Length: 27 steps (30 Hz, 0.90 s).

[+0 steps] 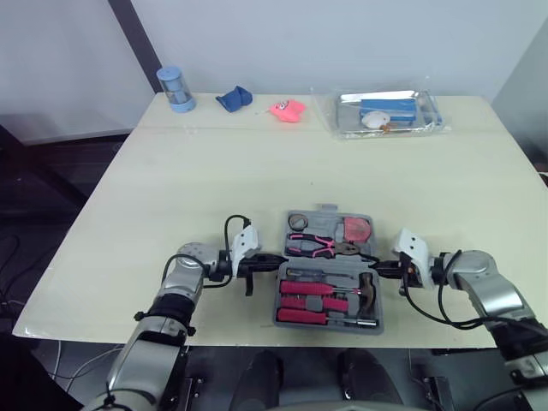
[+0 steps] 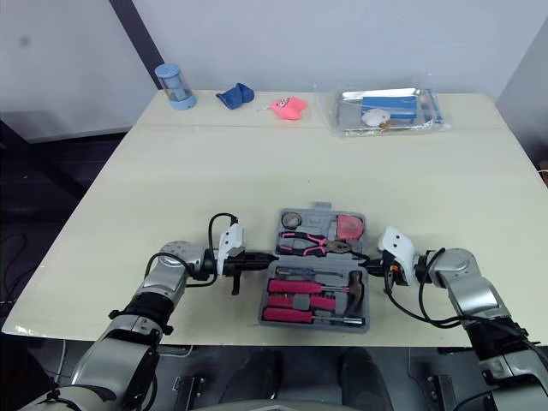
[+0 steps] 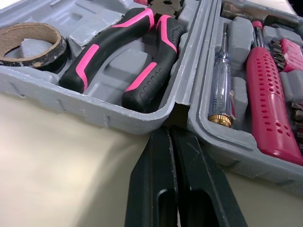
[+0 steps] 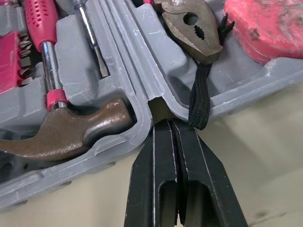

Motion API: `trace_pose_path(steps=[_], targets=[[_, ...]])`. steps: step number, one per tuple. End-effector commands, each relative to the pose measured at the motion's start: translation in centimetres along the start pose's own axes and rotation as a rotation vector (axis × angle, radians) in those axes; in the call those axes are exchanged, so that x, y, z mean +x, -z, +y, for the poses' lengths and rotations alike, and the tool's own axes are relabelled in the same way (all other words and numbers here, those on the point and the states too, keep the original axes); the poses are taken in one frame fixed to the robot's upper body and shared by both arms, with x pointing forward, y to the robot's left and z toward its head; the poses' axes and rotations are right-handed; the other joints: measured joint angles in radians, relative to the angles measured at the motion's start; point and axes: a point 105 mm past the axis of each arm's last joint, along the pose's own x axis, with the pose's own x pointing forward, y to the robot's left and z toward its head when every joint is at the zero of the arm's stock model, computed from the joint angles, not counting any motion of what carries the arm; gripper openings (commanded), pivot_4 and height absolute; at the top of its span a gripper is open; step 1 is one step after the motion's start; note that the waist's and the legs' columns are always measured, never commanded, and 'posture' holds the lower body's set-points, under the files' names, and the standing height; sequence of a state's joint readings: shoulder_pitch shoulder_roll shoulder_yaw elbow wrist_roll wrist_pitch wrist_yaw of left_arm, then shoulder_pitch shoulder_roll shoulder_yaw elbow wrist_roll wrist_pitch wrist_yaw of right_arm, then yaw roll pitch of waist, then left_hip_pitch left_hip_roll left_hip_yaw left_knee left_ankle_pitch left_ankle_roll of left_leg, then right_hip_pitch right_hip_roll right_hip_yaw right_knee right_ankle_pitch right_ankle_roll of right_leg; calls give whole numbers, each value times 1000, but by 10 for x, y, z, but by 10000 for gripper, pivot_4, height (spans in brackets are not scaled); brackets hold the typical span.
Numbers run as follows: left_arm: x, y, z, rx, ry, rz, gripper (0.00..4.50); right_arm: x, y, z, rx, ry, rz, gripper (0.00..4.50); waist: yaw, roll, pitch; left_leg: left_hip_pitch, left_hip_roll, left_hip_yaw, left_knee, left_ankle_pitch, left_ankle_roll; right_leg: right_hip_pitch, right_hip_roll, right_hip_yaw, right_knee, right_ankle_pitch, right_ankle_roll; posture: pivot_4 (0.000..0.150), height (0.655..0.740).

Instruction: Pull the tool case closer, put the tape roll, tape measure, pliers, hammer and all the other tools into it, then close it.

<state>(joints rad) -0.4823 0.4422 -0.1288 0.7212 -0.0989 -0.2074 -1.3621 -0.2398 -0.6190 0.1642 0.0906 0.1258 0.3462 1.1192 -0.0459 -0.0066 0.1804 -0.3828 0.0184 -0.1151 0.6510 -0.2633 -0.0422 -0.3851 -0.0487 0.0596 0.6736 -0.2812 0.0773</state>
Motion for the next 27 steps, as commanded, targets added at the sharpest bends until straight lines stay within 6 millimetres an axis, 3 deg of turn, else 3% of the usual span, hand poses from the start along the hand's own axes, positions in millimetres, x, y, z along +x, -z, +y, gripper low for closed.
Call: trace_pose_path(steps=[1,13,27], targets=[[2,6,-18,-2,81,28,1054,5,-14,15,-27,-56,-54,0,-4,0,0,0,0,0,0,0,0,0,0,0,0,0,0,1500,7400],[-15,9,-22,-34,28,42,1054,11,-18,19,-24,-58,-69,0,-12,0,0,1,0,0,0,0,0,0,0,0,1,0,0,1500,7400],[-16,10,-16,-33,0,43,1054,13,-22,8,-52,13,-100,0,-22,0,0,1,0,0,0,0,0,0,0,0,3,0,0,1500,7400]])
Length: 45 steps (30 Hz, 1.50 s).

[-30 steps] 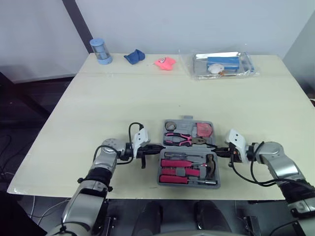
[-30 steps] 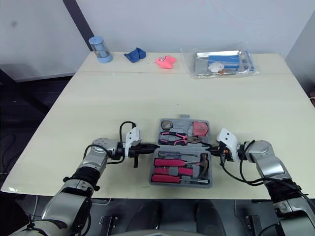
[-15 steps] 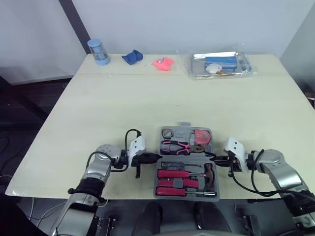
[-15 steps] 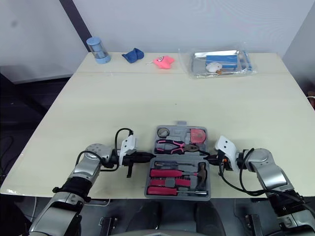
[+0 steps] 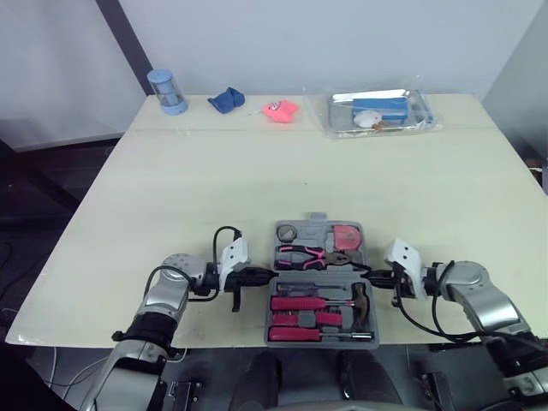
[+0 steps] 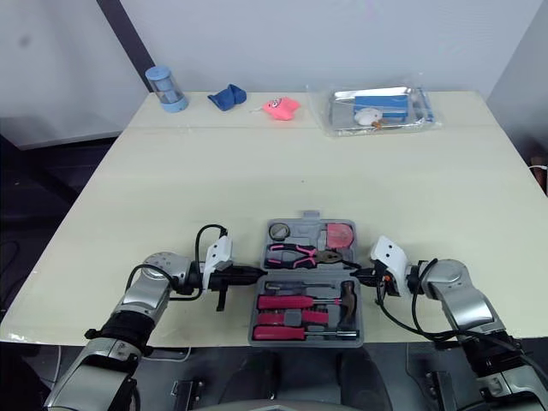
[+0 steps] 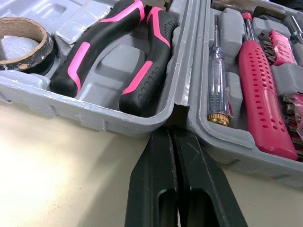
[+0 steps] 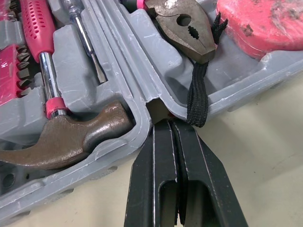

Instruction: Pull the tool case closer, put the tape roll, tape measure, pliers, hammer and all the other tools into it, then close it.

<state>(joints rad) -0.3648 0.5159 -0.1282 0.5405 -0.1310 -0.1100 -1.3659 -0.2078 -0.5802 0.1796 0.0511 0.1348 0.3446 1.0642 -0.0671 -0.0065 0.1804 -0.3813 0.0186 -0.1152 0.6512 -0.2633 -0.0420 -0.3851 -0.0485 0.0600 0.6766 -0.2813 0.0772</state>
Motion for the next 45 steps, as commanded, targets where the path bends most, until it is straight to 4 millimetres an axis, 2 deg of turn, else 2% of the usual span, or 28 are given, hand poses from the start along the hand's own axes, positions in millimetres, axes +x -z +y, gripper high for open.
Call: trace_pose_path(steps=[1,17,24,30,37,39,44,45], targets=[[2,2,0,0,1,6,1054,2,-19,-2,-54,1,-61,0,-1,0,0,0,0,0,0,0,0,0,0,0,0,0,0,1500,7400],[1,4,3,-2,-7,7,1054,3,-18,-6,-64,27,-73,0,0,0,0,0,0,0,0,0,0,0,0,0,1,0,0,1500,7400],[-1,5,4,1,-12,10,1054,2,-12,-4,-54,18,-53,0,0,0,0,0,0,0,0,0,0,0,0,0,1,0,0,1500,7400],[-11,2,10,21,-48,5,1054,-10,-6,-5,-38,30,-36,0,2,0,0,0,0,0,0,0,0,0,0,0,1,0,0,1500,7400],[-36,-6,9,59,-103,-23,1054,-34,1,-15,9,92,-35,0,0,0,0,0,0,0,0,0,0,0,0,0,1,0,0,1500,7400],[-41,-12,6,71,-109,-48,1054,-39,-2,-20,36,115,-59,0,1,0,0,0,0,0,0,0,0,0,0,0,0,0,0,1500,7400],[-44,-34,-18,108,-38,-128,1054,-48,-12,-37,142,172,-106,0,6,0,0,0,0,1,0,0,0,0,0,1,0,0,0,1500,7400],[-42,-37,-25,118,-10,-132,388,-48,-15,-40,181,178,-115,2580,7,0,0,0,0,1,0,0,0,0,0,1,0,0,0,1500,7400]])
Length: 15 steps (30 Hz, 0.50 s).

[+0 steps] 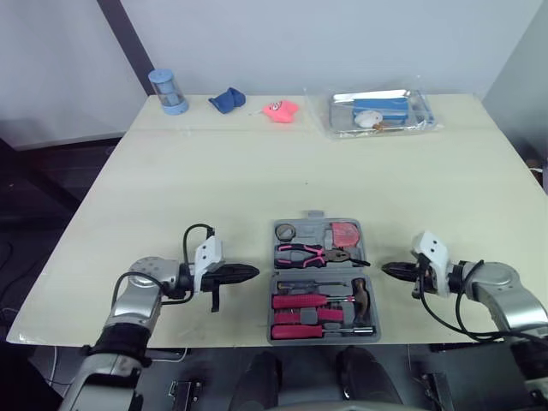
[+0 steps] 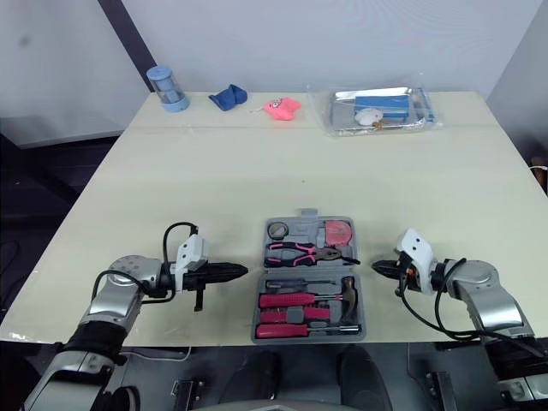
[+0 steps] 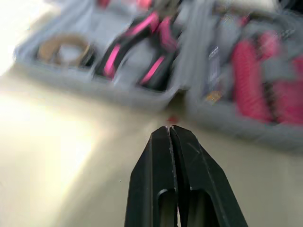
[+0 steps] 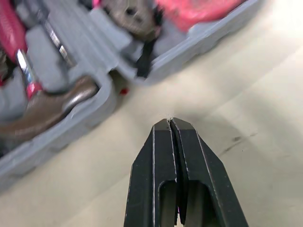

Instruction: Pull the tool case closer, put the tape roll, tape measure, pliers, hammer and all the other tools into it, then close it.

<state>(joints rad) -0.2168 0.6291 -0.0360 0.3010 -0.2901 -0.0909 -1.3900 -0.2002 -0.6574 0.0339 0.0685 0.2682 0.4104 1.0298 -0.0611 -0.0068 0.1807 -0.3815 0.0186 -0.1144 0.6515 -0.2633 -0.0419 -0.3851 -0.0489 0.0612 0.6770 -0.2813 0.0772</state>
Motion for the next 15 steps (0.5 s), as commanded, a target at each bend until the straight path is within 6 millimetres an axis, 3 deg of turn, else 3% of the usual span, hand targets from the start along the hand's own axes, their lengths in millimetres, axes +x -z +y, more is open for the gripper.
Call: trace_pose_path(steps=[1,2,6,7,9,10,12,15], targets=[[5,-25,-19,52,83,-57,0,-3,-20,-13,134,28,-68,5181,-1,0,0,0,0,0,0,0,0,0,0,0,0,0,0,1500,7400],[9,-29,-26,53,111,-70,0,-2,-25,-16,182,26,-85,7069,-2,0,0,0,0,0,0,0,0,0,0,0,0,0,0,1500,7400],[31,-38,-48,61,207,-74,0,5,-37,-23,319,-16,-109,25916,5,0,0,0,0,1,0,0,0,0,0,1,0,0,0,1500,7400],[37,-38,-52,62,224,-68,0,8,-37,-25,345,-23,-100,31196,6,0,0,0,0,1,0,0,0,0,0,1,-1,0,0,1500,7400],[48,-32,-62,79,271,-28,0,14,-39,-29,397,-48,-69,34963,6,0,0,0,0,1,0,0,0,0,0,1,-1,0,0,1500,7400],[52,-29,-65,85,283,-13,0,16,-39,-30,407,-56,-55,40601,6,0,0,0,0,1,0,0,0,0,0,1,-1,0,0,1500,7400],[60,-24,-68,82,292,9,0,22,-39,-34,431,-69,-38,44445,3,0,0,0,0,2,0,0,0,0,0,2,-1,0,0,1500,7400],[72,-17,-67,91,283,48,0,31,-42,-35,452,-102,-16,44445,0,0,0,1,0,1,-1,0,0,0,1,1,-1,0,0,1500,7400]])
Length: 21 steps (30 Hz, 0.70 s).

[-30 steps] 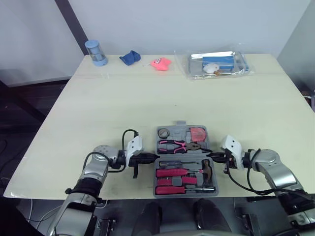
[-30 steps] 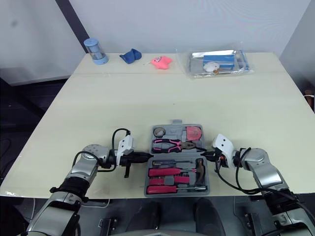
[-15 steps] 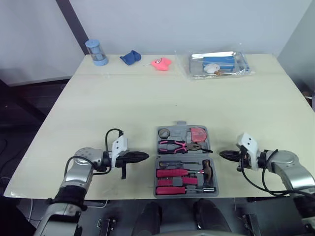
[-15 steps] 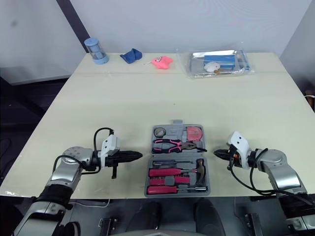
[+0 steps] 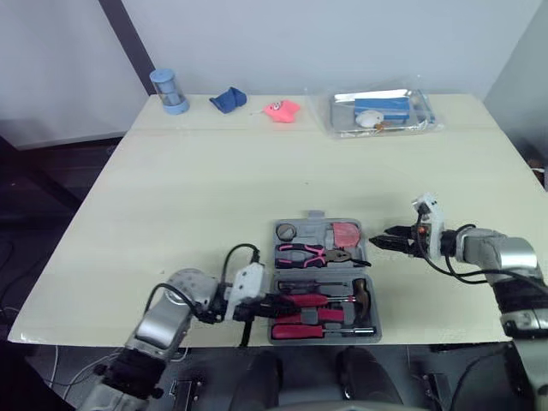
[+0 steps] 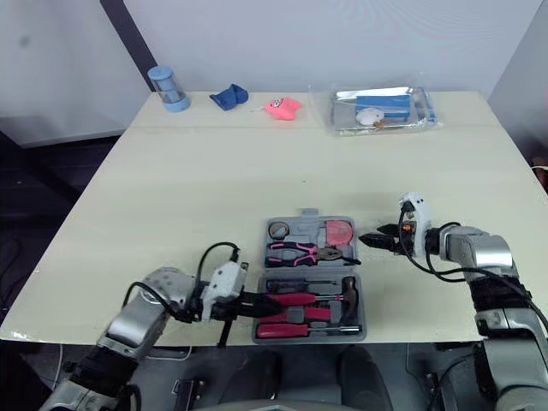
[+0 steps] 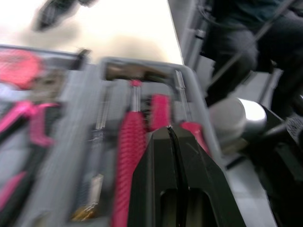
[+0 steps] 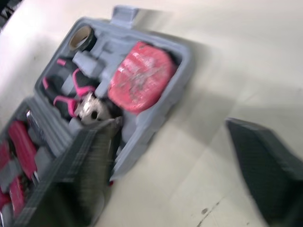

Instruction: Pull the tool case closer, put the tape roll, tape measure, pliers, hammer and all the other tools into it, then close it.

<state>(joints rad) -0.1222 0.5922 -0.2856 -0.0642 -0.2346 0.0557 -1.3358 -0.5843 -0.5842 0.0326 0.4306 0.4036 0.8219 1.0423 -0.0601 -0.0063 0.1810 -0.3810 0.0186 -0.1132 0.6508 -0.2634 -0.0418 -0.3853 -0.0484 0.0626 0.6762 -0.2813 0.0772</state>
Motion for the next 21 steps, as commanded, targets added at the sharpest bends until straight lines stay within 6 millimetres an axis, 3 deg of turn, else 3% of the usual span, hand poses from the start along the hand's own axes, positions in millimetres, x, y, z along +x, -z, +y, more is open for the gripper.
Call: trace_pose_path(steps=[1,6,12,21], targets=[[12,3,5,24,-14,42,0,10,-6,5,26,-61,18,44445,-1,0,0,0,0,0,0,0,0,0,0,0,0,0,0,1500,7400],[24,14,5,-15,-28,96,0,24,-6,4,67,-84,61,44445,-3,0,0,0,0,0,0,0,0,0,0,0,0,0,0,1500,7400],[20,26,3,-40,-34,161,0,39,-2,10,119,-128,98,44445,-9,0,-1,1,0,0,0,0,0,0,0,0,1,0,0,1500,7400],[16,33,5,-45,-48,198,0,56,-18,23,209,-215,5,44445,-13,1,-1,2,0,0,0,0,0,0,0,1,1,0,0,1500,7400]])
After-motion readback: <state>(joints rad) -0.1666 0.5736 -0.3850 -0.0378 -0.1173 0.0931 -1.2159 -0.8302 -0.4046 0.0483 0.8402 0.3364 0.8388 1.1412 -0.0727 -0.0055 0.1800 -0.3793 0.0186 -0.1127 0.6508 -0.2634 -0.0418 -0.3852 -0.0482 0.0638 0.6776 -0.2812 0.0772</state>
